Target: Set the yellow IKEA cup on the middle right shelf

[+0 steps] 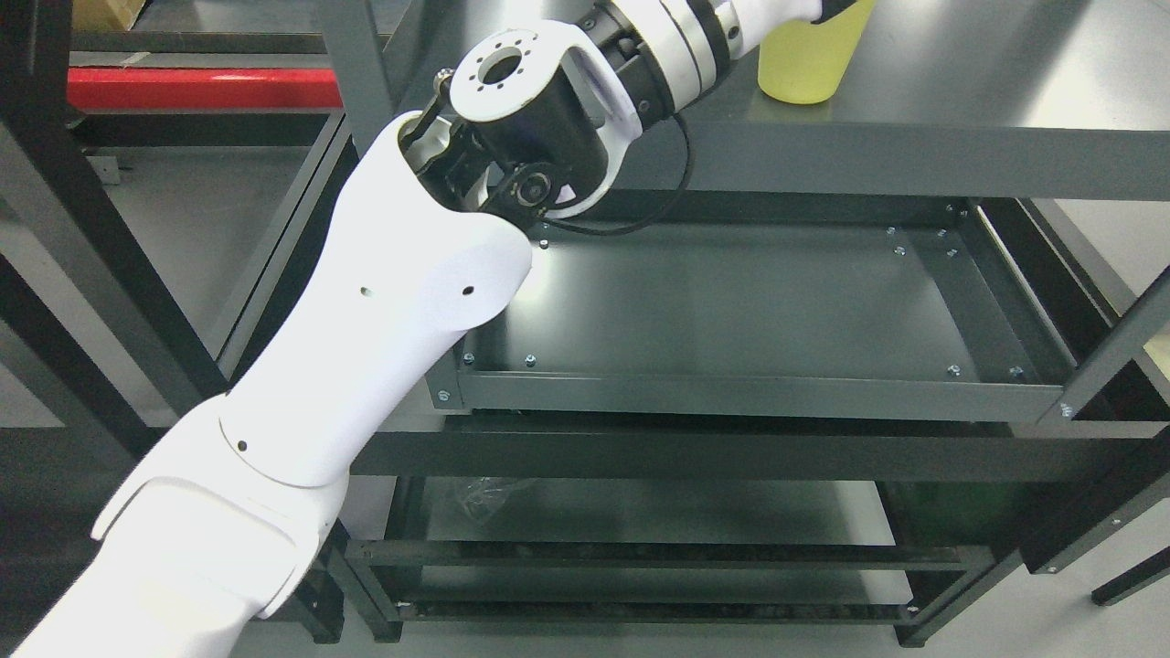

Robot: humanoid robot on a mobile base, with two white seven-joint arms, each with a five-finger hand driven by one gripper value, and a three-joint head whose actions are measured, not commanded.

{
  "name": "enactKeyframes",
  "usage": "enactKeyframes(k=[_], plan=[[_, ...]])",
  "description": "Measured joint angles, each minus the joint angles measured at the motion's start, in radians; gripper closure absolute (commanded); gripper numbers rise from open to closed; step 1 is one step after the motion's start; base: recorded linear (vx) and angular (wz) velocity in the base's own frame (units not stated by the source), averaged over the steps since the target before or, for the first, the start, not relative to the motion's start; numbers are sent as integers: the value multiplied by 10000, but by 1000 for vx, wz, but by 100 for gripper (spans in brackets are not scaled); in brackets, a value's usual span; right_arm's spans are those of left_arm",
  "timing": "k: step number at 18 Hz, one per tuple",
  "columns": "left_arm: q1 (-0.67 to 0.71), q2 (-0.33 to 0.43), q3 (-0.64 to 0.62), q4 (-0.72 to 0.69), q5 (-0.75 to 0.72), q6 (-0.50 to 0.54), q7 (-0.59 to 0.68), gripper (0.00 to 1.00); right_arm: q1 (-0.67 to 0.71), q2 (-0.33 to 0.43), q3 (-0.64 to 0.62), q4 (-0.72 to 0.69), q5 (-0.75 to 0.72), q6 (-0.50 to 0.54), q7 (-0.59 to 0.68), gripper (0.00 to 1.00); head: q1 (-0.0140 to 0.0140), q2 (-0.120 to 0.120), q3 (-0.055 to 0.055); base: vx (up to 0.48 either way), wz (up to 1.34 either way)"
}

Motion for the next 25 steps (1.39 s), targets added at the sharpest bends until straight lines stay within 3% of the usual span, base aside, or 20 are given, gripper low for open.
enactKeyframes(k=[20, 25], plan=[[3131, 0, -1331, -1410, 652, 1028, 0, 1, 0, 0, 0, 0, 0, 0, -2, 1, 0, 0, 0, 0, 0], [4329, 0, -1704, -1232, -704, 1186, 0, 1, -1, 0, 0, 0, 0, 0, -1, 1, 0, 0, 0, 0, 0]])
